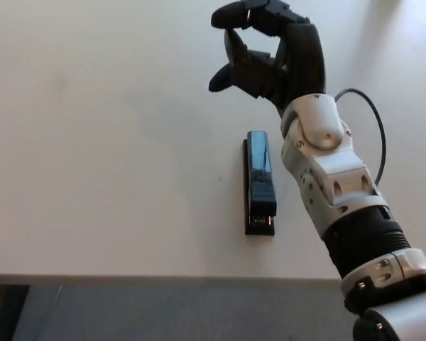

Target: The robot uses its right hand to press on the stapler that is in the middle of the desk

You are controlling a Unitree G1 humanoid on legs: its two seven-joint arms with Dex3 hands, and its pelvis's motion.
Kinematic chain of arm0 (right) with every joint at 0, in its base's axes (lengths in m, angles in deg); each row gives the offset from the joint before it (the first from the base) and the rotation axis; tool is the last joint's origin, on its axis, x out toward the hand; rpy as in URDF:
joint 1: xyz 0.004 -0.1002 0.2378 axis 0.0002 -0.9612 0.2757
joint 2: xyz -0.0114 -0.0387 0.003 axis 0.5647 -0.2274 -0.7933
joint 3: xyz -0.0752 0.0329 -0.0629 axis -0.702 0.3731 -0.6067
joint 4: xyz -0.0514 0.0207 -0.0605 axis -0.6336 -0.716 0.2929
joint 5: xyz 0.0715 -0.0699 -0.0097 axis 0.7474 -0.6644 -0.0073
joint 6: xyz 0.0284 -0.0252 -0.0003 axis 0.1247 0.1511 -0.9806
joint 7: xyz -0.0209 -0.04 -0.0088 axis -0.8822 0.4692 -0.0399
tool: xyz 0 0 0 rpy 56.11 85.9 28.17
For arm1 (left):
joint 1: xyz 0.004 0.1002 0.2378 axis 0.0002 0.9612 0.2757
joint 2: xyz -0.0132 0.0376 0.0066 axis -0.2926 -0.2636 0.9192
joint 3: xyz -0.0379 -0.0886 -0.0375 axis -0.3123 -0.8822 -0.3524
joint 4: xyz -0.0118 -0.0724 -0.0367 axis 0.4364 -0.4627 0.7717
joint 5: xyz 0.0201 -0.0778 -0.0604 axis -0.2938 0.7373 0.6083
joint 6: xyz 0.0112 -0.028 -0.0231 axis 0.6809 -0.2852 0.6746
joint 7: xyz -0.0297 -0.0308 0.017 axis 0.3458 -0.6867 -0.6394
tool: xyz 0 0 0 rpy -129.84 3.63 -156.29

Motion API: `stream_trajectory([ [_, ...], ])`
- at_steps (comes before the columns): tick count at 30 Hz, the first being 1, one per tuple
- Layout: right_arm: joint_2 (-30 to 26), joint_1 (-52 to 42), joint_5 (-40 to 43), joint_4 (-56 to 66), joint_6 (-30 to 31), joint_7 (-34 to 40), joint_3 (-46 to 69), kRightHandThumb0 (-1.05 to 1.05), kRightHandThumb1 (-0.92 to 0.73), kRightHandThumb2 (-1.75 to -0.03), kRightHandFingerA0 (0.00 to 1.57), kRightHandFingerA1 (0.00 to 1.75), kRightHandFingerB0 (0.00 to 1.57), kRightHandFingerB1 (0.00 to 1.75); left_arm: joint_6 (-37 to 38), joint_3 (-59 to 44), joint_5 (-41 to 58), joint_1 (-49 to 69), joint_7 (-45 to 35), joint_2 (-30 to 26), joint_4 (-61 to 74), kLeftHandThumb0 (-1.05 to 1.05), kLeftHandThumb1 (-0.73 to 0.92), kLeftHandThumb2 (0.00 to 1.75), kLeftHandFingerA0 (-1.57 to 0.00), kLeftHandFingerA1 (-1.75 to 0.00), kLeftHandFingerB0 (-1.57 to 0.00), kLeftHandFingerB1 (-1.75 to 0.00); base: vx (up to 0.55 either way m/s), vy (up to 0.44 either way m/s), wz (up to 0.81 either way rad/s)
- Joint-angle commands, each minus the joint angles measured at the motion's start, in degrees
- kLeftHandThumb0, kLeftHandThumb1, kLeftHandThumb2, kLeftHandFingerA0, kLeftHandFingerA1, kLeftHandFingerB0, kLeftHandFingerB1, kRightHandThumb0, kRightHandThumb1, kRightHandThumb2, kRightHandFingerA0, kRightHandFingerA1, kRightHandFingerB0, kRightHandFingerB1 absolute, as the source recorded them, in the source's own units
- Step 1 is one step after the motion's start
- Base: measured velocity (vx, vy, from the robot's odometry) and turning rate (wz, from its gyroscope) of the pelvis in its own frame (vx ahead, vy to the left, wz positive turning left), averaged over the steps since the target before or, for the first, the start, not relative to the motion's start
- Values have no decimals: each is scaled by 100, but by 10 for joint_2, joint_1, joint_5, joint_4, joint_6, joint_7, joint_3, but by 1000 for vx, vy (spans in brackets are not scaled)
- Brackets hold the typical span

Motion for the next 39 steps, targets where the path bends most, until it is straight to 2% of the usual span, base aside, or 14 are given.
stream_trajectory([
  [1, 7, -12, -15, -59, -50, -5, 9, -12, -76, -74, 125, 100, 80, 102, 11, 1, 1, 4, -2, -14, -2, -49, 92, 91, -1, -20, -1, -18, 0, 0, 0],
  [4, 10, -8, -10, -104, -51, -5, 22, -13, -76, -73, 127, 99, 79, 101, 11, 10, -8, 1, 7, -14, -3, -51, 92, 88, -2, -22, -2, -18, 0, 0, 0],
  [5, 16, -13, 0, -122, -55, -8, 33, -11, -71, -80, 127, 102, 81, 110, 13, 6, -2, 2, 1, -13, -2, -44, 92, 87, -2, -24, -1, -21, 0, 0, 0],
  [6, 17, -16, 2, -141, -73, -19, 40, -10, -70, -83, 127, 102, 80, 113, 17, 3, 2, 2, -3, -13, -4, -51, 92, 91, 0, -22, 0, -18, 0, 0, 0],
  [8, 20, -17, 1, -164, -77, -18, 48, -9, -72, -81, 127, 96, 81, 108, 14, 2, 4, 3, -2, -12, -2, -43, 92, 85, -3, -24, -2, -20, 0, 0, 0],
  [10, 20, -20, -8, -186, -85, -15, 48, -8, -72, -82, 128, 96, 80, 107, 12, 3, 2, 1, -1, -13, -4, -49, 92, 92, 0, -18, 0, -17, 0, 0, 0],
  [17, 26, -30, -19, -222, -99, -18, 46, -11, -68, -84, 127, 101, 77, 113, 8, 4, 1, -1, 3, -14, -2, -50, 92, 89, -2, -21, -2, -18, 0, 0, 0],
  [19, 33, -36, -23, -229, -96, -12, 44, -7, -67, -85, 126, 89, 80, 109, 10, 4, 1, -1, 3, -14, -4, -42, 92, 85, -3, -24, -2, -21, 0, 0, 0],
  [22, 46, -40, -32, -237, -90, -1, 37, -8, -71, -80, 126, 94, 82, 109, 7, 5, 0, -2, 3, -14, -4, -50, 92, 92, 0, -21, 0, -19, 0, 0, 0],
  [26, 63, -33, -33, -232, -88, 1, 30, -9, -75, -73, 121, 101, 84, 102, 5, 7, -2, -6, 5, -15, -5, -49, 92, 91, -1, -21, -1, -18, 0, 0, 0],
  [31, 72, -20, -35, -227, -85, 6, 20, -9, -78, -69, 123, 96, 81, 103, 12, 9, -4, -8, 5, -14, -6, -41, 92, 86, -2, -23, -1, -20, 0, 0, 0],
  [35, 74, -15, -45, -230, -80, 13, 9, -14, -83, -64, 122, 100, 78, 107, 6, 5, 2, -10, 3, -13, -5, -49, 92, 92, 0, -18, 0, -16, 0, 0, 0],
  [38, 72, -37, -47, -251, -86, 12, 9, -8, -70, -80, 122, 109, 82, 110, 4, 8, -1, -11, 3, -14, -4, -50, 92, 92, 0, -20, 0, -16, 0, 0, 0],
  [39, 70, -44, -51, -259, -85, 11, 7, -8, -73, -76, 123, 108, 82, 109, 2, 6, 1, -11, 4, -13, -3, -50, 92, 92, 0, -19, 0, -16, 0, 0, 0],
])
